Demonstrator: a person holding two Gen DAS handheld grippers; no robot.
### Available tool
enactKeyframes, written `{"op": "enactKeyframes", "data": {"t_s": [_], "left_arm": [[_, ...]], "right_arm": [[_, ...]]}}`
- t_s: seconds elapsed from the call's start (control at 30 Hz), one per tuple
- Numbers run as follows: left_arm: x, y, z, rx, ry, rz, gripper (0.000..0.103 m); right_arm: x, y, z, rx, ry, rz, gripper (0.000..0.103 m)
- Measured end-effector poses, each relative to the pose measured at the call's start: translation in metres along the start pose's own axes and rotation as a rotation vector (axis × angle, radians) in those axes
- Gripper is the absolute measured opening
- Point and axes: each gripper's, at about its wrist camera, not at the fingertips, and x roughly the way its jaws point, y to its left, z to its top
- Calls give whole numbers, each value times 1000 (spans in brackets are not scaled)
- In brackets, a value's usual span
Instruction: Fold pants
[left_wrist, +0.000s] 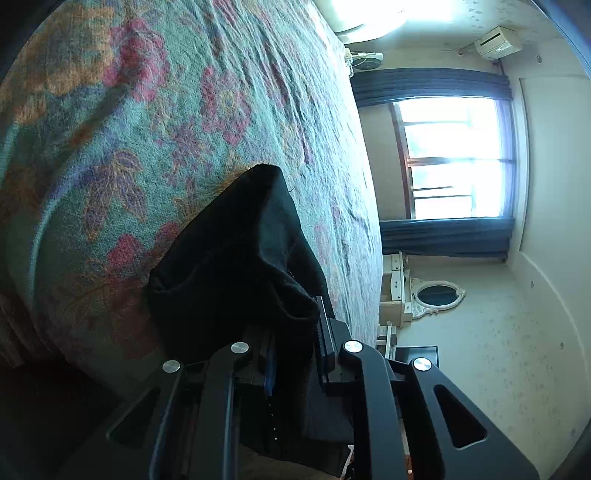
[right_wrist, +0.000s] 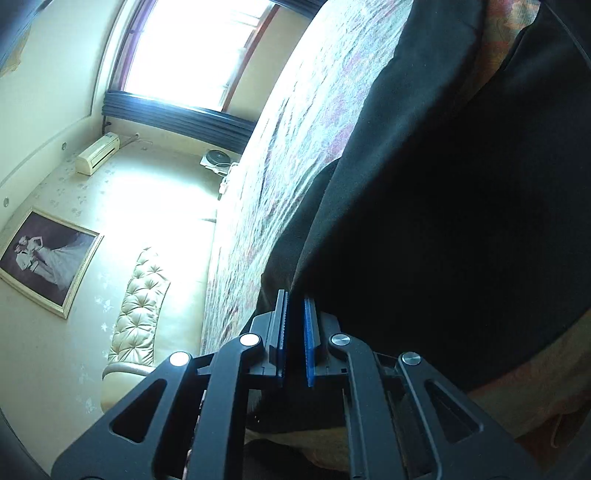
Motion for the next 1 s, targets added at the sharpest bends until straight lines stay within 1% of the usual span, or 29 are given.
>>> {"op": "enactKeyframes", "data": {"t_s": [0.07, 0.13, 0.2, 0.27, 0.3, 0.33, 0.37, 0.43, 0.47, 0.57, 0.67, 0.7, 0.77, 0.83, 0.9, 0.97, 1.0], "left_arm": [[-7, 7, -1, 6, -7, 28, 17], [-8, 20, -3, -12, 9, 45, 17], [-8, 32, -6, -31, 18, 75, 17], [-8, 38, -9, -52, 23, 69, 17], [-9, 38, -10, -43, 22, 70, 17], [-11, 34, -11, -27, 18, 74, 17], [-13, 29, -13, 2, 14, 78, 17], [-14, 19, -18, 50, 10, 84, 17], [-12, 13, -20, 66, 13, 81, 17], [-4, 7, -25, 87, 25, 99, 17], [2, 14, -30, 50, 33, 105, 17], [2, 13, -30, 55, 30, 109, 17], [-2, 11, -32, 58, 16, 124, 17], [-10, 14, -34, 0, -4, 102, 17], [-12, 12, -36, -27, -17, 108, 18], [-12, 10, -38, -7, -18, 114, 20], [-11, 7, -39, 10, -17, 127, 22]], "right_arm": [[-6, -1, -12, -10, 12, -14, 8], [-6, -14, -21, -20, 29, -63, 8], [0, -31, -28, 0, 43, -115, 8], [6, -49, -32, 61, 69, -122, 13], [7, -56, -36, 102, 68, -107, 18], [5, -61, -35, 127, 62, -91, 19], [7, -60, -37, 126, 60, -86, 23], [10, -55, -37, 97, 64, -67, 40], [17, -49, -37, 82, 71, -64, 42], [44, -31, -34, 63, 112, -46, 44], [60, -25, -41, 57, 141, -39, 44], [48, -29, -48, 47, 143, -41, 44], [44, -28, -48, 49, 143, -46, 44], [44, -28, -48, 68, 146, -38, 44], [43, -26, -47, 84, 145, -36, 44], [40, -31, -47, 93, 145, -27, 44], [41, -32, -47, 97, 145, -26, 44]]}}
